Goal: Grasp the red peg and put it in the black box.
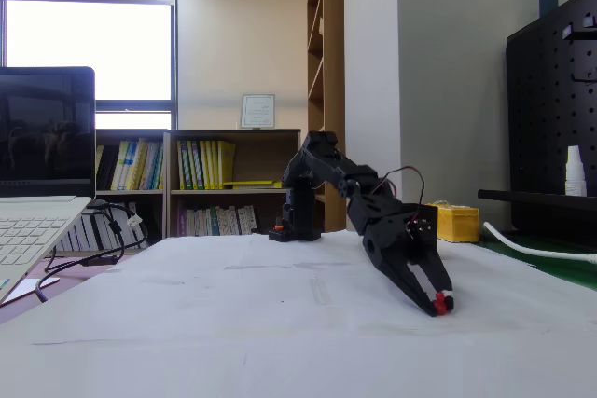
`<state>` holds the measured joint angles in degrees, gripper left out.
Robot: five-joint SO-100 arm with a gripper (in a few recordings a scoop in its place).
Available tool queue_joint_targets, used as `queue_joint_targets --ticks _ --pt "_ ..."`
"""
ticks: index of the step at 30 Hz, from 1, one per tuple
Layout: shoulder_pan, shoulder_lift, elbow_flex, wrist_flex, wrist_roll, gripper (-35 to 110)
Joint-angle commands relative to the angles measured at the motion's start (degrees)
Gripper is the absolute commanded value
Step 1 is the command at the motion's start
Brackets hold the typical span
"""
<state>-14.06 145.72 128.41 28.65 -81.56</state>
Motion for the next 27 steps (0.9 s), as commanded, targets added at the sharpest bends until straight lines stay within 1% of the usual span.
queue_joint_targets --ticks 1,10,16,21,24,27 --pt "0.4 -9.6 7.4 10.5 1.2 0" --pt "1.5 -16.5 13.7 29.1 4.7 0" --pt "2.4 -20.7 17.8 41.8 4.7 0" --pt "2.8 -25.8 17.8 49.8 4.6 0" --pt "2.7 -31.4 12.5 51.4 4.2 0" --pt "1.6 -38.3 3.0 48.7 4.4 0"
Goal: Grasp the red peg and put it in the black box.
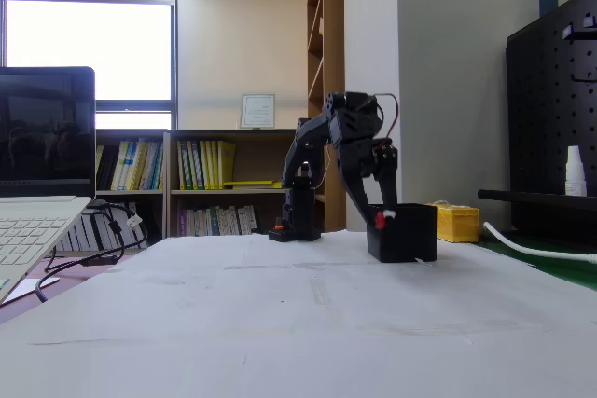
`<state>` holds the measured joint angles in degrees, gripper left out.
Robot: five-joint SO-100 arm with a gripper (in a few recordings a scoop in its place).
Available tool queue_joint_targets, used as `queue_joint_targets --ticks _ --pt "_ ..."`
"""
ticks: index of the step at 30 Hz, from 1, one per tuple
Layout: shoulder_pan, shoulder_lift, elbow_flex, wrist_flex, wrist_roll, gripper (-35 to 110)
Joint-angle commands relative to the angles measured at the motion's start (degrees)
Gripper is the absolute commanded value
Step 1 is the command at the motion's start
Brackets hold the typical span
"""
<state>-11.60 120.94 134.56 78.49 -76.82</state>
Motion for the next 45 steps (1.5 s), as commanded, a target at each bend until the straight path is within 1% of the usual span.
queue_joint_targets --ticks 1,11,23,32,36,45 --pt "-1.4 -15.4 -5.2 -1.6 -0.2 0" --pt "-7.3 -30.8 -20.1 -0.4 1.6 0" --pt "-19.2 -40.0 -29.0 2.7 5.2 0" --pt "-26.6 -40.0 -29.4 5.1 7.9 0" --pt "-28.0 -38.7 -29.6 6.4 8.3 0" --pt "-29.5 -36.7 -29.7 5.4 9.1 0"
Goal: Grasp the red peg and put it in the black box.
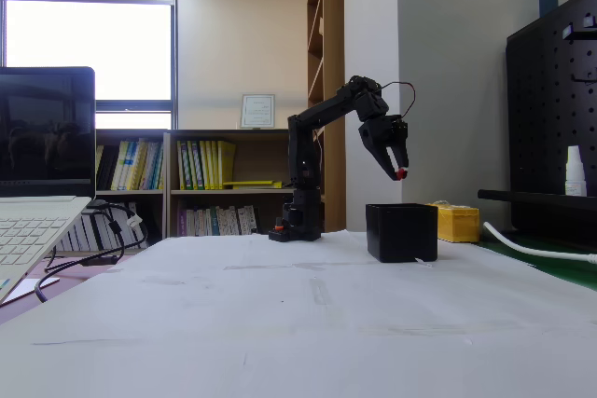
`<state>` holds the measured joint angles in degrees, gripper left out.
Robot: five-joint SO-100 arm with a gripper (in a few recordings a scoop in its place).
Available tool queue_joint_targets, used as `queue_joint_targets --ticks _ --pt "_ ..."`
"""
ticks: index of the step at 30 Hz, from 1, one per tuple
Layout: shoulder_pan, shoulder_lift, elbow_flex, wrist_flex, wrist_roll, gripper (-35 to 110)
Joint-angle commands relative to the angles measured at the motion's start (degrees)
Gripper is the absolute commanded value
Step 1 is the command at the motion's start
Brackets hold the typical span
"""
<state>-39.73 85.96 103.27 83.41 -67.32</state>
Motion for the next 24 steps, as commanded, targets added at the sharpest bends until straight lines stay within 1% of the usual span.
queue_joint_targets --ticks 1,18,24 --pt "-1.6 -1.7 1.6 0.3 -0.4 0" --pt "-1.8 0.3 -2.2 0.3 0.1 0" --pt "-2.2 4.7 2.5 3.3 1.1 0"
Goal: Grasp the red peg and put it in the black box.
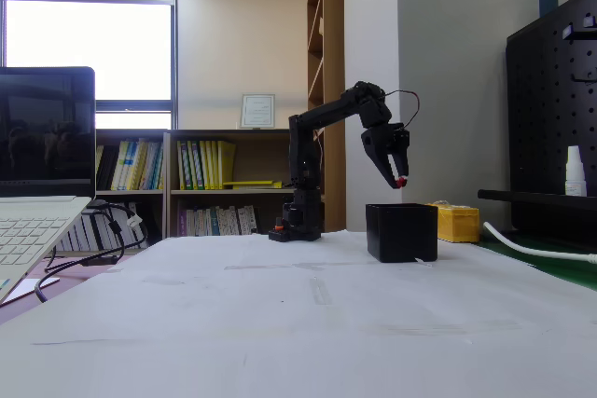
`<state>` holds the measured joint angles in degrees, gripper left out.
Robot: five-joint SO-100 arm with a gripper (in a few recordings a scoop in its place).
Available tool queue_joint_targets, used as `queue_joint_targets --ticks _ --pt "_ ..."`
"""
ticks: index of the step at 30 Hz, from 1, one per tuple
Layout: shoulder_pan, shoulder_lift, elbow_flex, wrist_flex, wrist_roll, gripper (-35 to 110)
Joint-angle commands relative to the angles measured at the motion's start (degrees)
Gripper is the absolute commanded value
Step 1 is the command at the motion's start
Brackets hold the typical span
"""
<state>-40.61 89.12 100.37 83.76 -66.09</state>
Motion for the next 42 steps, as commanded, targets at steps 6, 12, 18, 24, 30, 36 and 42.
queue_joint_targets --ticks 6,12,18,24,30,36,42 --pt "-1.8 7.3 14.1 11.3 1.3 0" --pt "-1.7 7.6 14.0 7.5 2.5 0" --pt "-1.4 9.1 15.4 7.6 3.2 0" --pt "-0.7 9.1 15.1 6.3 3.1 0" --pt "-0.3 9.4 15.0 5.6 3.2 5" --pt "0.2 10.5 15.2 5.4 3.2 36" --pt "0.4 10.8 15.2 5.3 3.3 39"
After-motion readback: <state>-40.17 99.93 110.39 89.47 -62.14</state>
